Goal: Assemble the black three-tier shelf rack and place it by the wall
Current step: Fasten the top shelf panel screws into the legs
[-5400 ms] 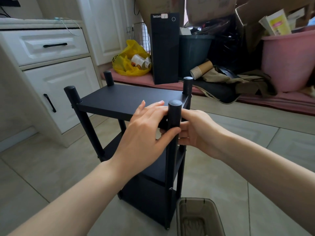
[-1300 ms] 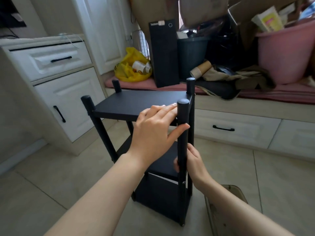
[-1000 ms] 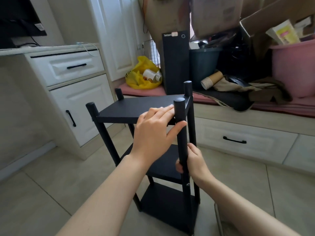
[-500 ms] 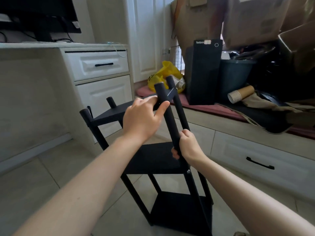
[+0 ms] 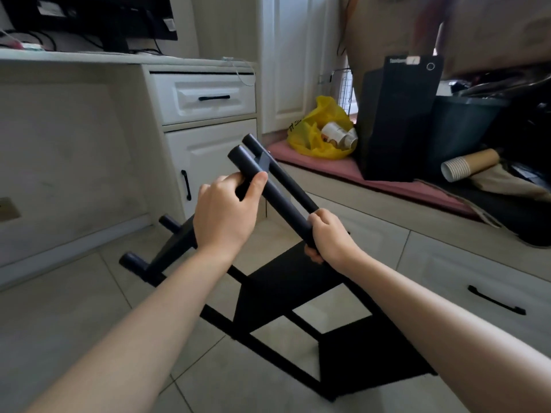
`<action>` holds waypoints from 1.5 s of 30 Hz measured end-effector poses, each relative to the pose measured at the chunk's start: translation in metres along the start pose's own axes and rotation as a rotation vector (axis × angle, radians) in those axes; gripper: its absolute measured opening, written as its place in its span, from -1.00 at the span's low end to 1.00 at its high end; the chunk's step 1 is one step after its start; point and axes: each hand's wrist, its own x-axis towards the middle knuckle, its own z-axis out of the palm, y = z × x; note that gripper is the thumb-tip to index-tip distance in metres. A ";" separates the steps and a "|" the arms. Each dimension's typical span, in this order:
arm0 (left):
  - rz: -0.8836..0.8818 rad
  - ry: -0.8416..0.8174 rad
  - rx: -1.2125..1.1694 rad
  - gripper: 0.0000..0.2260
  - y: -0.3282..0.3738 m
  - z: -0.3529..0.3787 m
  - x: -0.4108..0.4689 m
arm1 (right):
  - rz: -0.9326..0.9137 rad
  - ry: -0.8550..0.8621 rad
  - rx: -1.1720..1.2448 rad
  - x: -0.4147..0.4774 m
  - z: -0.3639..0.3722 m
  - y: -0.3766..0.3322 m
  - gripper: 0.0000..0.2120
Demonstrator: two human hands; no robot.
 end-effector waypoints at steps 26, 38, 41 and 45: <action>-0.938 -0.338 -0.741 -0.42 -0.166 0.074 -0.222 | -0.067 -0.143 -0.717 -0.065 0.013 0.186 -0.80; -0.687 -0.426 -0.467 -0.55 -0.179 0.068 -0.214 | -0.081 -0.212 -0.677 -0.058 0.015 0.190 -0.77; -0.605 -0.485 -0.332 -0.63 -0.176 0.063 -0.204 | -0.266 -0.183 -0.601 -0.046 0.023 0.178 -0.76; -0.403 -0.652 -0.046 -0.67 -0.169 0.053 -0.184 | -0.427 -0.188 -0.556 -0.022 0.049 0.167 -0.80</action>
